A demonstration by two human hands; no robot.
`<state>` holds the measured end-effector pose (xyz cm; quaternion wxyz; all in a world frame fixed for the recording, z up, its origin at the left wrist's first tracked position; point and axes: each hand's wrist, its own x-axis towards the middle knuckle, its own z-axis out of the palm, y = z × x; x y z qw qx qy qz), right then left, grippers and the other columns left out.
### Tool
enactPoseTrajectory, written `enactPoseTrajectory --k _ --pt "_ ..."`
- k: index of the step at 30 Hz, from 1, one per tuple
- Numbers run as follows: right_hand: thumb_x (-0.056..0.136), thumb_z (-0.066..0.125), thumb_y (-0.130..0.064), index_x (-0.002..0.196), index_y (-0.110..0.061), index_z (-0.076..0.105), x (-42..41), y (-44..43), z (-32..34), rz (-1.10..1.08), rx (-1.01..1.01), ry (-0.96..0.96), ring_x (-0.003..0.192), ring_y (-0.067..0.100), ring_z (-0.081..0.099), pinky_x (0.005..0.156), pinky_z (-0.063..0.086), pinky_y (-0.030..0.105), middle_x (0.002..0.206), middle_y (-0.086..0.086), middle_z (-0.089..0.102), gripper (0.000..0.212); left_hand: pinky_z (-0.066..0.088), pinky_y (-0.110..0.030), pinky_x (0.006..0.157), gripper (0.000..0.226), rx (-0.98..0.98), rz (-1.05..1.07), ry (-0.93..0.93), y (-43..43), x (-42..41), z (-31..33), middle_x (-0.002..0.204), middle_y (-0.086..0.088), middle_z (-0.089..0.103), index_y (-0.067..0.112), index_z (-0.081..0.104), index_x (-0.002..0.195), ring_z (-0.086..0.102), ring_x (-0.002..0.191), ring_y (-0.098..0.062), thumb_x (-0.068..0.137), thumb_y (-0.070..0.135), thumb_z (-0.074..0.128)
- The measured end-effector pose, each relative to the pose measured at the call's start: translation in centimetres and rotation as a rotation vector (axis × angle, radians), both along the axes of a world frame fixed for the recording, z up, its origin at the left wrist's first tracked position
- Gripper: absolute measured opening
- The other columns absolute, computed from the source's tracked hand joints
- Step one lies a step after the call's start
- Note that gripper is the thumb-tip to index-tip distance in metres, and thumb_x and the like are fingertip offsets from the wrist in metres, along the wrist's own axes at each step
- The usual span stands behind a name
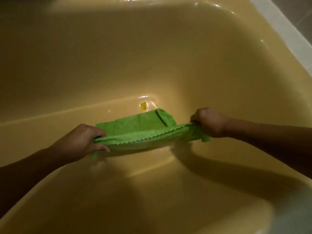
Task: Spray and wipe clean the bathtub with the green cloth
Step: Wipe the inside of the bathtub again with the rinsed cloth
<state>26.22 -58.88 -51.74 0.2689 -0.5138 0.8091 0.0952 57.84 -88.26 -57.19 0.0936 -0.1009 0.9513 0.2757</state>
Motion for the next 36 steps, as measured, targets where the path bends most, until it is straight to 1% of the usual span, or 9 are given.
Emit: enactPoseTrajectory --k 3,5,9,12,19,26,29,32,36 --pt "0.091 0.052 0.006 0.09 -0.025 0.072 -1.3 -0.9 -1.4 -0.378 -0.1 -0.219 0.088 0.022 0.067 0.079 0.057 0.039 0.096 0.002 0.072 0.037 0.047 -0.034 0.061 0.043 0.048 0.176 -0.026 -0.5 0.0 -1.9 0.075 0.007 0.064 0.018 0.077 0.081 0.059 0.068 -0.009 0.065 0.058 0.079" --pt "0.094 0.049 0.005 0.093 -0.024 0.072 -1.8 -1.7 -2.3 -0.503 -0.126 -0.278 0.081 0.018 0.065 0.072 0.058 0.035 0.092 0.001 0.071 0.037 0.052 -0.037 0.067 0.031 0.108 0.36 -0.103 -1.2 0.1 -3.1 0.078 0.003 0.07 0.019 0.079 0.083 0.065 0.072 -0.016 0.069 0.045 0.087" --pt "0.094 0.053 -0.004 0.103 -0.019 0.071 -2.4 -4.6 -4.3 -0.418 -0.112 -0.162 0.08 0.016 0.06 0.057 0.043 0.018 0.097 0.003 0.067 0.025 0.046 -0.027 0.065 0.016 0.133 0.605 -0.035 -2.4 -0.4 -5.6 0.082 0.003 0.071 0.02 0.076 0.089 0.066 0.076 -0.015 0.081 0.029 0.086" --pt "0.093 0.054 -0.004 0.109 -0.01 0.075 -3.1 -7.0 -6.5 -0.385 -0.086 -0.068 0.084 0.019 0.058 0.066 0.043 0.023 0.106 0.009 0.07 0.026 0.041 -0.025 0.061 0.018 0.125 0.713 -0.058 -3.3 -1.3 -7.4 0.085 -0.002 0.069 0.016 0.075 0.093 0.058 0.072 -0.012 0.085 0.03 0.084" --pt "0.096 0.06 -0.011 0.118 -0.013 0.07 -4.6 -11.2 -12.6 -0.488 -0.123 0.01 0.104 0.03 0.065 0.08 0.052 0.031 0.124 0.015 0.065 0.024 0.035 -0.032 0.073 0.018 0.025 0.754 -0.159 -5.0 -3.6 -13.1 0.089 -0.014 0.067 0.006 0.077 0.096 0.063 0.09 -0.036 0.096 0.023 0.072" --pt "0.092 0.061 0.001 0.145 -0.015 0.052 -4.5 -13.4 -16.9 -0.284 -0.012 -0.037 0.127 0.031 0.053 0.101 0.048 0.038 0.14 0.011 0.055 0.056 0.046 -0.046 0.092 0.011 -0.098 0.765 -0.226 -5.0 -4.9 -16.6 0.112 -0.017 0.062 0.019 0.074 0.099 0.06 0.107 -0.042 0.09 0.025 0.073" --pt "0.094 0.065 -0.015 0.136 -0.01 0.057 -3.6 -13.7 -18.1 -0.217 0.07 -0.045 0.116 0.032 0.058 0.096 0.052 0.041 0.129 0.014 0.058 0.043 0.033 -0.045 0.101 0.028 -0.179 0.687 -0.325 -4.2 -5.8 -16.6 0.122 -0.008 0.063 0.026 0.063 0.119 0.058 0.119 -0.033 0.093 0.037 0.069" --pt "0.092 0.065 -0.024 0.121 -0.009 0.064 -3.3 -13.5 -18.3 -0.248 0.136 -0.011 0.105 0.031 0.062 0.09 0.054 0.043 0.117 0.013 0.063 0.033 0.028 -0.044 0.1 0.03 -0.32 0.548 -0.454 -3.8 -6.1 -16.3 0.12 -0.003 0.065 0.025 0.064 0.121 0.059 0.118 -0.028 0.101 0.046 0.054" --pt "0.089 0.065 -0.038 0.121 -0.018 0.069 -4.7 -13.0 -16.5 -0.114 0.079 0.029 0.12 0.027 0.051 0.104 0.037 0.047 0.117 0.004 0.064 0.038 0.029 -0.044 0.096 0.031 -0.327 0.508 -0.385 -4.1 -5.6 -15.0 0.115 -0.005 0.06 0.025 0.067 0.117 0.056 0.116 -0.029 0.102 0.047 0.053"
